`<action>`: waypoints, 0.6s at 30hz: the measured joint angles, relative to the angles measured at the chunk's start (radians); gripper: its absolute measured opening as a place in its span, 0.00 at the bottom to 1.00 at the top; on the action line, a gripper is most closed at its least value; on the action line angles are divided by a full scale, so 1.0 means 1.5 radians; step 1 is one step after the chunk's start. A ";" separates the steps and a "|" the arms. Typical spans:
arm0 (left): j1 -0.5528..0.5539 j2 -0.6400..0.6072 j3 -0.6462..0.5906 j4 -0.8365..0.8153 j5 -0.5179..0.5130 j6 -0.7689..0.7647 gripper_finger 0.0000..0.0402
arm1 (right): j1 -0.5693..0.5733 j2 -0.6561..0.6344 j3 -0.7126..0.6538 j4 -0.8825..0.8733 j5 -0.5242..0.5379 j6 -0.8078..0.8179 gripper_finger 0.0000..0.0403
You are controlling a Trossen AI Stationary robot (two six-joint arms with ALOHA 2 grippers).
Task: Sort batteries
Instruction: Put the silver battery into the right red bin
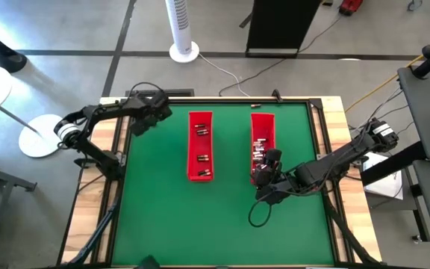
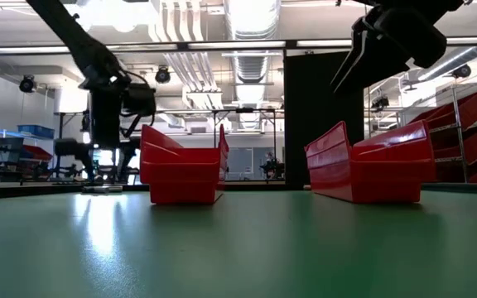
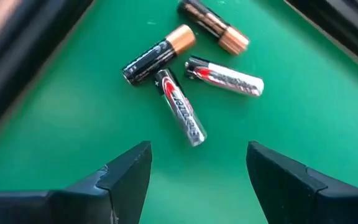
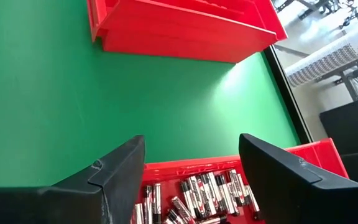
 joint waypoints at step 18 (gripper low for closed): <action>-0.001 0.016 -0.095 0.109 -0.103 -0.145 0.45 | -0.010 0.000 -0.021 0.017 0.000 -0.035 0.60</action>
